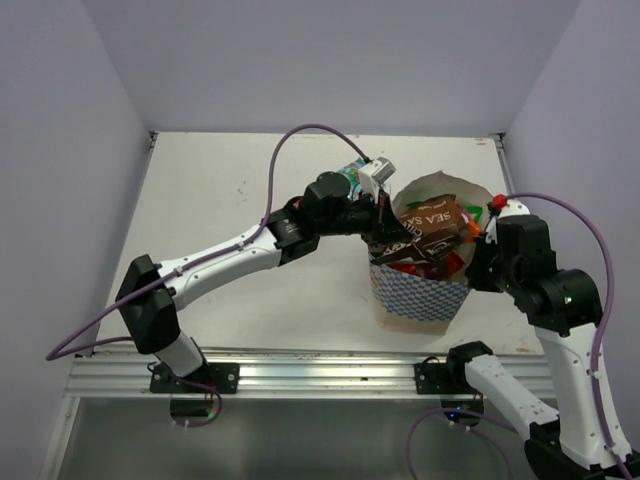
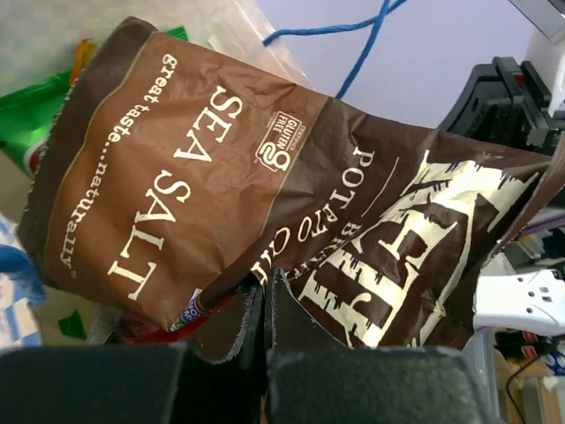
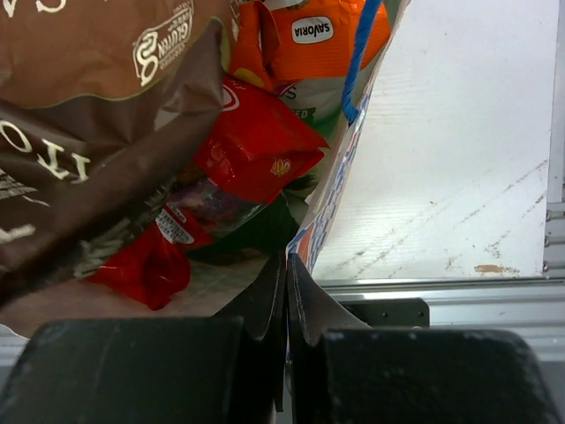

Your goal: Place the snacks into the paper bag

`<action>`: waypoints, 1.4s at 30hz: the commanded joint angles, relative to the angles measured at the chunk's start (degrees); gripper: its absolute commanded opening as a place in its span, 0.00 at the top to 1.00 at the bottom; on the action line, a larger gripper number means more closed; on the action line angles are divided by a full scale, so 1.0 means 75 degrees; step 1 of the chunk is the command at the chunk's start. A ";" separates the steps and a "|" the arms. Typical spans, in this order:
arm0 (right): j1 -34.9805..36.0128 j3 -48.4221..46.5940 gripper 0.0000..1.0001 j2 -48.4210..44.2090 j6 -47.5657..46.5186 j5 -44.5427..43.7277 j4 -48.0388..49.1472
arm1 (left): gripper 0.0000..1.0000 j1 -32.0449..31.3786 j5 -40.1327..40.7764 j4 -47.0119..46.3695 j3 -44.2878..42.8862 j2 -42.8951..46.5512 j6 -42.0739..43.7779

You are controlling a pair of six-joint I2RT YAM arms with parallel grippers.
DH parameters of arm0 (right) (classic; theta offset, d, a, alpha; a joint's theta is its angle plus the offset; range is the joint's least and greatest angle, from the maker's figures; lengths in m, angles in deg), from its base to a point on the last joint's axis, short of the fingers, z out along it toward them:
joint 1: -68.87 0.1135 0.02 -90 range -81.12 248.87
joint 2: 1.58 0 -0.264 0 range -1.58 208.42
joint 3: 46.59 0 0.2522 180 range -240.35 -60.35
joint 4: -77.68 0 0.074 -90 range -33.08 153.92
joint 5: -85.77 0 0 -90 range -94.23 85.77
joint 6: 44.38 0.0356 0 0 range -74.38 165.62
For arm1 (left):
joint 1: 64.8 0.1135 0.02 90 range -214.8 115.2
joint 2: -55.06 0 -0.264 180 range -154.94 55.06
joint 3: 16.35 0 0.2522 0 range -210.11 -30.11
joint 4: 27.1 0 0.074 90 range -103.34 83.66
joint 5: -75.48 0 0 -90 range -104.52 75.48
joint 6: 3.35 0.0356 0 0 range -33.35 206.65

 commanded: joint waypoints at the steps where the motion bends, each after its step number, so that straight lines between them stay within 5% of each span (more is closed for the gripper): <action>1: 0.0021 -0.0148 1.00 -0.0092 -0.0053 0.0299 0.0138 | 1.00 0.0001 0.0853 -0.0059 0.0205 0.0387 0.0409; 5: 0.0021 -0.0172 1.00 -0.0104 -0.0018 0.0288 0.0138 | 1.00 -0.0010 0.2246 0.0736 -0.0109 -0.0069 0.0597; 10: 0.0021 -0.0148 1.00 -0.0139 0.0017 0.0264 0.0138 | 0.77 -0.0185 0.2694 0.1090 -0.1723 -0.0667 0.0924; 17: 0.0021 -0.0242 1.00 -0.0057 0.0076 0.0276 0.0243 | 0.80 -0.0525 0.3631 0.4142 -0.4500 -0.2961 0.1288; 27: 0.0021 -0.0230 1.00 -0.0104 0.0099 0.0229 0.0185 | 0.80 -0.1334 0.4581 0.5287 -0.5116 -0.3026 0.1979; 30: 0.0020 -0.0207 1.00 -0.0127 0.0122 0.0241 0.0173 | 0.63 -0.1405 0.4909 0.4362 -0.5079 -0.2091 0.2143; 31: 0.0021 -0.0207 1.00 -0.0139 0.0123 0.0252 0.0162 | 0.41 -0.1417 0.5037 0.4024 -0.5265 -0.1866 0.2179; 33: 0.0021 -0.0207 1.00 -0.0139 0.0134 0.0264 0.0150 | 0.23 -0.1405 0.5505 0.3822 -0.5757 -0.1386 0.2295; 34: 0.0021 -0.0207 1.00 -0.0151 0.0146 0.0264 0.0150 | 0.04 -0.1405 0.5670 0.3566 -0.6142 -0.1209 0.2331; 36: 0.0021 -0.0253 1.00 -0.0139 0.0134 0.0253 0.0115 | 0.00 -0.1405 0.6372 0.3132 -0.6077 -0.0483 0.2541; 40: 0.0021 -0.0336 1.00 -0.0127 0.0123 0.0241 0.0068 | 0.00 -0.1102 0.8445 0.1890 -0.3591 0.1005 0.2812; 42: 0.0032 -0.0359 1.00 -0.0127 0.0111 0.0252 0.0079 | 0.00 0.0016 0.8521 0.2237 -0.2647 0.1522 0.1959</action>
